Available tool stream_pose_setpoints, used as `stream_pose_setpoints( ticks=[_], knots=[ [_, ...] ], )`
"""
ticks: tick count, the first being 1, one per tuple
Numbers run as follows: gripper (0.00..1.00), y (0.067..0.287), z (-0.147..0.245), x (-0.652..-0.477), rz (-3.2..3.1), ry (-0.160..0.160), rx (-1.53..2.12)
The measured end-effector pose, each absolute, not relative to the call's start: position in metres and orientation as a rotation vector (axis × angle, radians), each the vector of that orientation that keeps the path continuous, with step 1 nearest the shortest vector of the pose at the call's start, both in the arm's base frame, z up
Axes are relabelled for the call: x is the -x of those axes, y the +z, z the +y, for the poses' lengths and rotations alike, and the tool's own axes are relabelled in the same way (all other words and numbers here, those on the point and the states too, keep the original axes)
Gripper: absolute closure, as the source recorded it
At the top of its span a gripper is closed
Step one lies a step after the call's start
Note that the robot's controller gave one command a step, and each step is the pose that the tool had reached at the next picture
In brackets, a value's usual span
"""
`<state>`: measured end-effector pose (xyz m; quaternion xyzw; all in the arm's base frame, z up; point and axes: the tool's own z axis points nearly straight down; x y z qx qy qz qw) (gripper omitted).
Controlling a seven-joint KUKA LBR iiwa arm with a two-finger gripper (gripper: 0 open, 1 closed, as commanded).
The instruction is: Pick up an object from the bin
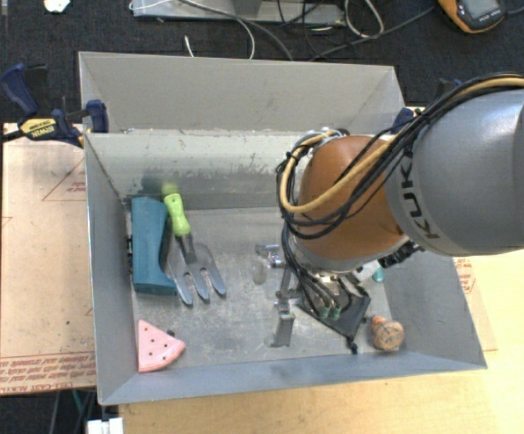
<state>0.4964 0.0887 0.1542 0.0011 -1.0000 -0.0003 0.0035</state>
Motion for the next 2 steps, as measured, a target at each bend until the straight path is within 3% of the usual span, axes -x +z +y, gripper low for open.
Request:
stream_pose_setpoints(
  ticks=[1, 2],
  knots=[
    [0.00, 0.157, 0.088, -0.498, -3.141, -0.002, 0.000],
    [0.00, 0.167, 0.047, -0.496, -3.140, -0.003, 0.038]
  ],
)
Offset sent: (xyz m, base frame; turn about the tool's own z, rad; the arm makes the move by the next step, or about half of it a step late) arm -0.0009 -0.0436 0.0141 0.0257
